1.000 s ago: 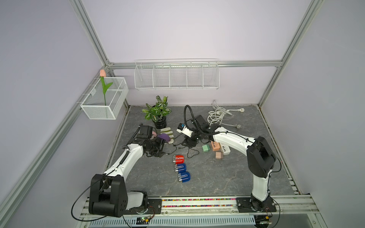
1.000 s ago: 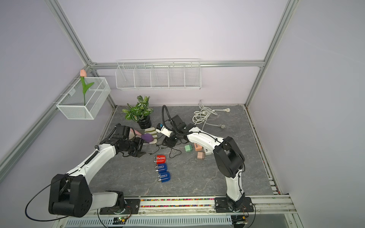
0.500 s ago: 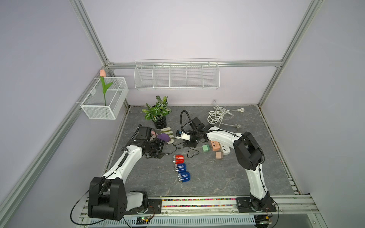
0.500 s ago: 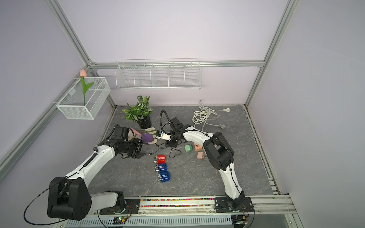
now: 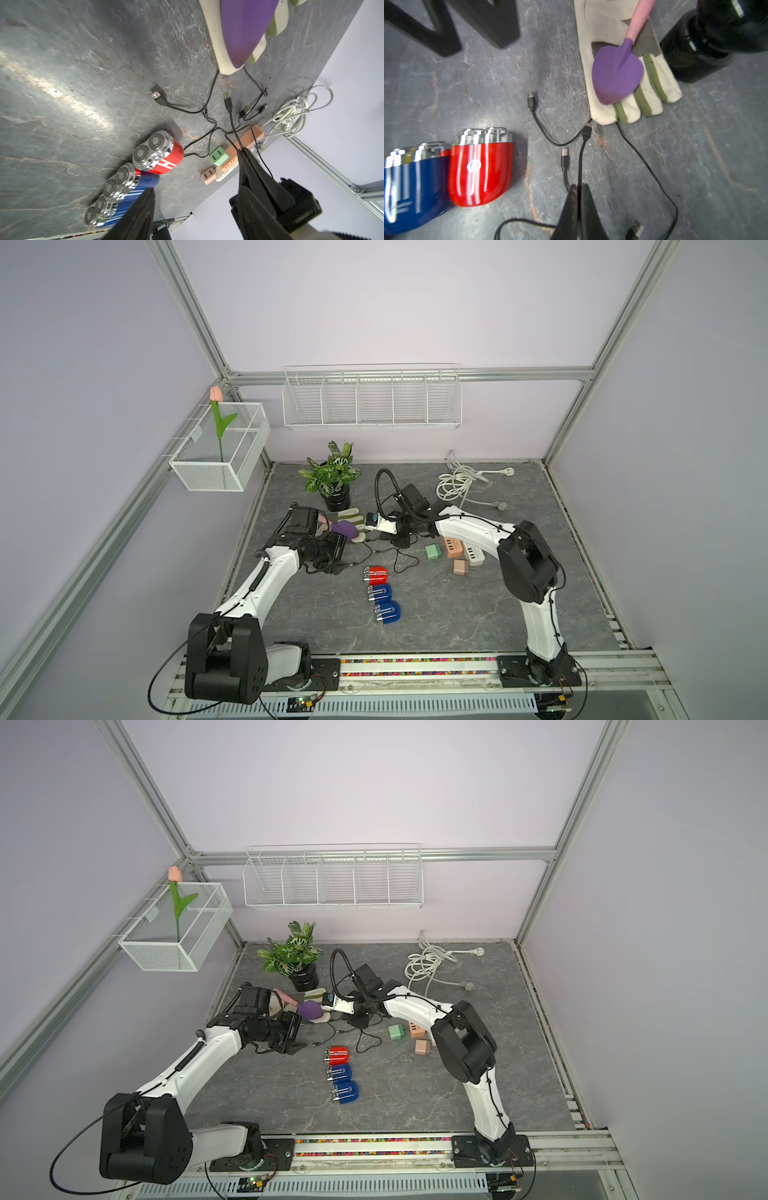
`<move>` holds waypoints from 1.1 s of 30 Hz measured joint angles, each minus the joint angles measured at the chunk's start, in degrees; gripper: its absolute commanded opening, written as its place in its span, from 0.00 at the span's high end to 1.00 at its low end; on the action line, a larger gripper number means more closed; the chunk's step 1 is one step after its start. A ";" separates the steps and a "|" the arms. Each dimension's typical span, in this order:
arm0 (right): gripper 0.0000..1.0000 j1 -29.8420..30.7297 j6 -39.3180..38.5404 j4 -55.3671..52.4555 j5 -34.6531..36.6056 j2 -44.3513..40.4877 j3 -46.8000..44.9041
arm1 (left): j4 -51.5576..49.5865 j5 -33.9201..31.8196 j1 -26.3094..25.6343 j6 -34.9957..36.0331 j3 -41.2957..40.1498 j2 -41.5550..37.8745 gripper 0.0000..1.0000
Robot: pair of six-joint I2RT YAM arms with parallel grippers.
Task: Charge the electric shaver
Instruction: Pick up the charging cable from the center of the board.
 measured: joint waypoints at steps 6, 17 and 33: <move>0.93 -0.48 2.43 3.87 -2.19 -11.72 -5.64 | 2.16 1.18 0.00 -3.28 5.01 0.00 0.27; 0.93 -2.49 14.43 13.31 -6.10 -21.70 -19.54 | 14.97 5.60 -5.11 -15.41 5.90 1.97 0.27; 0.93 -3.78 22.12 19.28 -8.63 -25.09 -23.52 | 18.21 6.27 -7.74 -15.87 8.20 7.65 0.57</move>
